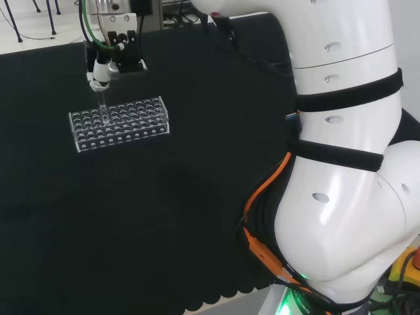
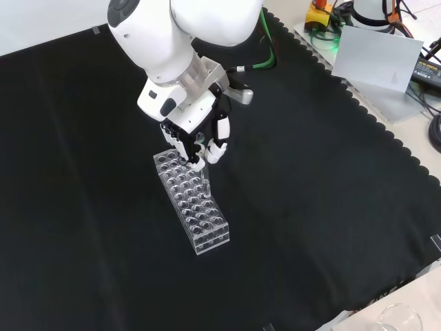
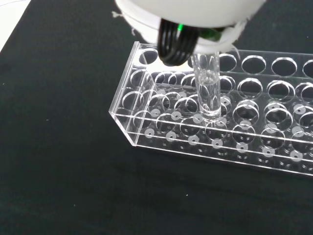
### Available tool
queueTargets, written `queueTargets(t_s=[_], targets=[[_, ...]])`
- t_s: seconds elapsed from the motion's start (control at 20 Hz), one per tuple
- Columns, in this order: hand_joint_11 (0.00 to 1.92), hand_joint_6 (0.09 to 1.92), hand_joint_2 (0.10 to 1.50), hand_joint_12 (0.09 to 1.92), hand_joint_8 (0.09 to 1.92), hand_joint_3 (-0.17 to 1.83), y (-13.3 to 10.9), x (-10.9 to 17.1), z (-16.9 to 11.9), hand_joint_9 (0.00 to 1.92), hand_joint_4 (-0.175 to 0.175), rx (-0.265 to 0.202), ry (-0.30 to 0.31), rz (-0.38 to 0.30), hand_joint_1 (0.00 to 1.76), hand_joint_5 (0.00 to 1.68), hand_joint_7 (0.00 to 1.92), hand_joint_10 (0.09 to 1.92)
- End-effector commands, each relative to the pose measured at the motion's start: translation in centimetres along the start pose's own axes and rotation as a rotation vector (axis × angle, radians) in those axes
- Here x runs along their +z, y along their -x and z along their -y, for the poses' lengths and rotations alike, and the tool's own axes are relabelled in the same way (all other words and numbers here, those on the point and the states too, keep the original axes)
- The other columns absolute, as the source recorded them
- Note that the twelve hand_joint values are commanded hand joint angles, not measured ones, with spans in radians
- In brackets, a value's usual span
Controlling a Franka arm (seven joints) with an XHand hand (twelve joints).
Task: Put the test tube back in the rack.
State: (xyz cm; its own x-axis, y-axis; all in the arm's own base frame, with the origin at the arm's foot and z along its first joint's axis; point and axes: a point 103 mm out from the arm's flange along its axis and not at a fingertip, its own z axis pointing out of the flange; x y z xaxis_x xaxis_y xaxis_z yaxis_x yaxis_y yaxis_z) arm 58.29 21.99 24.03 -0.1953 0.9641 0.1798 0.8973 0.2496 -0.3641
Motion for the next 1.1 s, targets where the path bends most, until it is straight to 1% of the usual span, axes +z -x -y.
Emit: queueTargets(t_s=[0.05, 0.3, 0.5, 0.8, 1.1], targets=[[1.25, 0.14, 0.66, 1.18, 0.71, 0.61, 0.7, -0.6, -0.5, 1.54, -0.175, 0.006, 0.008, 0.003, 1.33, 1.38, 1.39, 0.89], [1.25, 0.14, 0.66, 1.18, 0.71, 0.61, 1.0, -0.7, -0.4, 1.54, -0.175, 0.004, 0.008, 0.004, 1.33, 1.38, 1.39, 0.90], [1.25, 0.14, 0.66, 1.18, 0.71, 0.61, 0.8, -0.2, -0.5, 1.54, -0.175, 0.005, 0.000, 0.006, 1.33, 1.38, 1.39, 0.90], [1.25, 0.14, 0.66, 1.18, 0.71, 0.61, 0.8, -0.2, -0.5, 1.54, -0.175, 0.002, 0.003, -0.008, 1.33, 1.38, 1.39, 0.90], [1.25, 0.14, 0.66, 1.18, 0.71, 0.61, 0.1, 0.3, -0.9, 1.54, -0.175, -0.004, -0.009, -0.002, 1.33, 1.38, 1.39, 0.90]])
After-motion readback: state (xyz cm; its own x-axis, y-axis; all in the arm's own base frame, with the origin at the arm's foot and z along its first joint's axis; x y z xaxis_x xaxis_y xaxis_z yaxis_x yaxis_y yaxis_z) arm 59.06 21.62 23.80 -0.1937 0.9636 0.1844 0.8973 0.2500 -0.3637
